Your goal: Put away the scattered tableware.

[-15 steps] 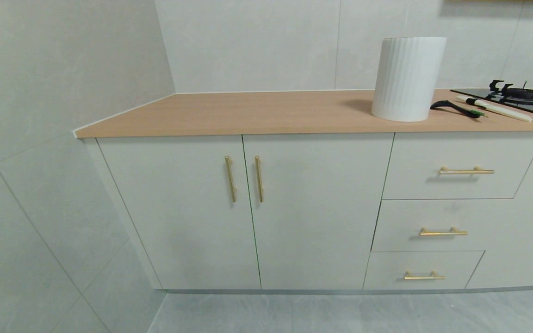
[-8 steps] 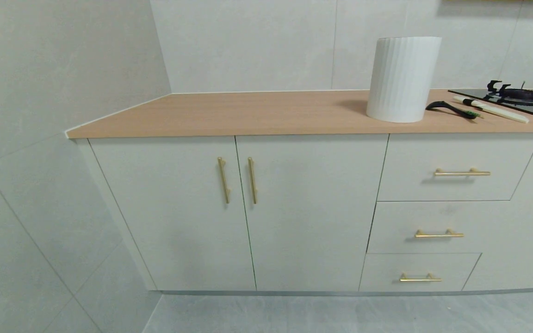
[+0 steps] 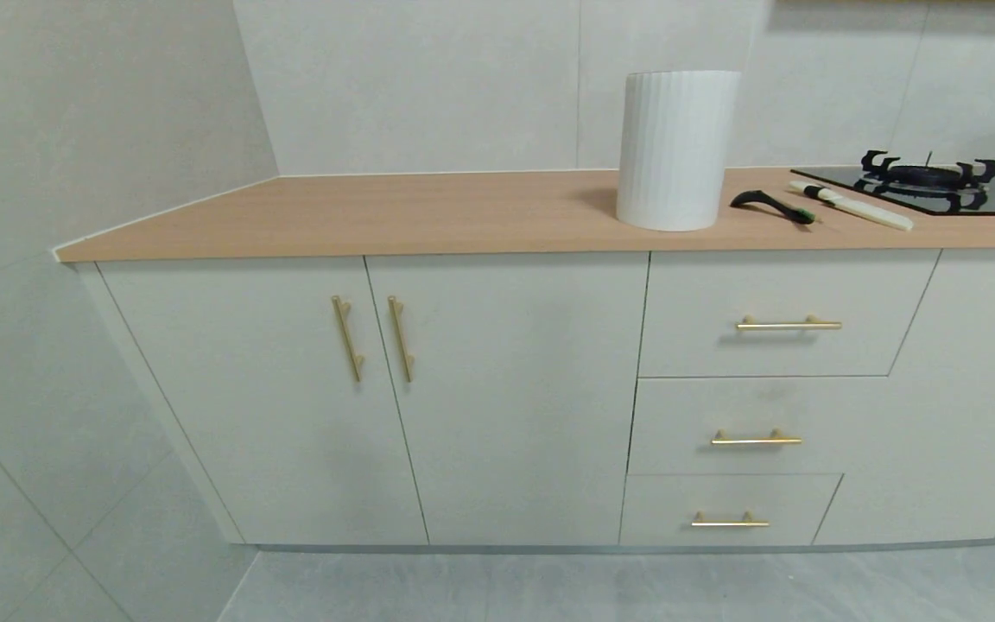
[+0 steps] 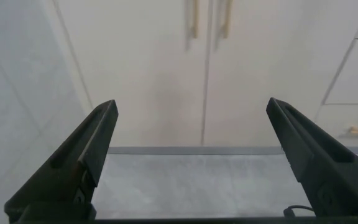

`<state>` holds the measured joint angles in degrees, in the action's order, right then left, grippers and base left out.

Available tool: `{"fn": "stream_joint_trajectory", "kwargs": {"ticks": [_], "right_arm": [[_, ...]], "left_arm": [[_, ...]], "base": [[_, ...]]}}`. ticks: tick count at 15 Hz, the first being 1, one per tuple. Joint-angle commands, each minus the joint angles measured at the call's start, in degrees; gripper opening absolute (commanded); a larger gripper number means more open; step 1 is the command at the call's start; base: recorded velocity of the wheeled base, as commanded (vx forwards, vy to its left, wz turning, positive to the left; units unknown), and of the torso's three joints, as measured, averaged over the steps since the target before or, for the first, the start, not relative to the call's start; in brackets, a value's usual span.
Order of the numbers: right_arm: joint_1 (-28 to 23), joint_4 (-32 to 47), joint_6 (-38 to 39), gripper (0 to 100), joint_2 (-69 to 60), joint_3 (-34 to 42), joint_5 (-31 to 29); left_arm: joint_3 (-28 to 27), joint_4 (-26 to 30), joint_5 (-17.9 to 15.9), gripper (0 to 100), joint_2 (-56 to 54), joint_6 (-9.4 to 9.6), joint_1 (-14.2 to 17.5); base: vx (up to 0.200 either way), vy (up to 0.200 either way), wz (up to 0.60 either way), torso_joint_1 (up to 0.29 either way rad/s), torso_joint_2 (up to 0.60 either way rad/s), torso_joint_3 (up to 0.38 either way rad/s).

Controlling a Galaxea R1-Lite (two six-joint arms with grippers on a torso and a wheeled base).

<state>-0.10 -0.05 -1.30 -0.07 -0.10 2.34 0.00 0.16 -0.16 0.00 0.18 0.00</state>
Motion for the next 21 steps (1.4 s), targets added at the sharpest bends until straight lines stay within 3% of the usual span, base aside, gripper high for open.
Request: {"fn": "stream_joint_trajectory", "kwargs": {"ticks": [1, 6, 15, 18, 21], "right_arm": [[0.01, -0.04, -0.01, 100, 0.07, 0.01, 0.03], [0.01, -0.04, 0.07, 100, 0.07, 0.01, 0.03], [0.01, -0.04, 0.16, 100, 0.07, 0.01, 0.03], [0.01, -0.04, 0.16, 100, 0.07, 0.01, 0.03], [0.01, -0.04, 0.25, 100, 0.07, 0.01, -0.14]], "left_arm": [[0.0, -0.07, -0.02, 100, 0.0, -0.01, 0.0], [0.0, -0.07, -0.02, 100, 0.0, -0.01, 0.0], [0.0, 0.02, -0.02, 100, 0.0, -0.09, 0.0], [0.0, -0.07, 0.07, 100, 0.0, -0.09, 0.0], [0.0, -0.07, 0.07, 100, 0.0, -0.09, 0.0]], "base": [[0.0, -0.2, 0.0, 0.002, 0.01, 0.002], [0.0, -0.2, 0.0, 0.006, 0.0, 0.0], [0.0, 0.0, 0.0, 0.0, 0.0, 0.0], [0.2, 0.0, 0.0, 0.001, 0.0, -0.001], [0.0, 0.0, 0.0, 0.0, 0.0, 0.0]]}}
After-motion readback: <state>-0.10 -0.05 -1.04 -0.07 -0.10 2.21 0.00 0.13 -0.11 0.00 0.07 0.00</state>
